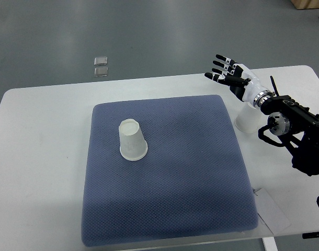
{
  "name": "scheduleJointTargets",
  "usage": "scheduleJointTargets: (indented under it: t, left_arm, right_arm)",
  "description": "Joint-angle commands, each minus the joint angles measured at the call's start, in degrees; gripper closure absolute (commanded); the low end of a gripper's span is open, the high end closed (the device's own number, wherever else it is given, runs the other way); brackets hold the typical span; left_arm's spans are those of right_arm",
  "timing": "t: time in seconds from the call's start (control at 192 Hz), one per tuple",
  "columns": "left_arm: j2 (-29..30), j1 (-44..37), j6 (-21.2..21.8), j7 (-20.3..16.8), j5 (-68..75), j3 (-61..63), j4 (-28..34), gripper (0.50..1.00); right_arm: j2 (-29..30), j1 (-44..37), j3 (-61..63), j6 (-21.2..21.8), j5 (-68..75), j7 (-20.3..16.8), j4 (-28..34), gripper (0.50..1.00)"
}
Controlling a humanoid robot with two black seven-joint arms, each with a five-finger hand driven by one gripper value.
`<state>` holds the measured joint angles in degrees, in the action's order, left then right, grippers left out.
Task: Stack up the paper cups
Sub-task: 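Move the right hand toward the white paper cup beside the mat, then lower the right hand over the cup and wrap fingers around it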
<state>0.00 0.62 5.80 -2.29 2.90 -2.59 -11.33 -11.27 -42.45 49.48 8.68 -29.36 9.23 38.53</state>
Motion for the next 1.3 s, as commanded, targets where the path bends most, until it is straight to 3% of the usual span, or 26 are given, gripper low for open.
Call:
scheduleJointTargets:
  t: [0.0, 0.276, 0.995, 1.292]
  left_arm:
    - [0.00, 0.00, 0.00, 0.00, 0.00, 0.04, 0.08, 0.500]
    - [0.00, 0.00, 0.00, 0.00, 0.00, -0.04, 0.08, 0.500]
    - [0.00, 0.00, 0.00, 0.00, 0.00, -0.04, 0.00, 0.500]
    - [0.00, 0.00, 0.00, 0.00, 0.00, -0.04, 0.08, 0.500]
  right_arm:
    - [-0.07, 0.08, 0.09, -0.06, 0.00, 0.17, -0.04, 0.583]
    - [-0.51, -0.09, 0.00, 0.11, 0.00, 1.76, 0.05, 0.581]
    - [-7.02, -2.11, -1.49, 7.41, -1.58, 1.76, 0.58, 0.583]
    - [-14.31, -4.05, -1.75, 11.10, -26.53, 2.72, 8.49, 0.583]
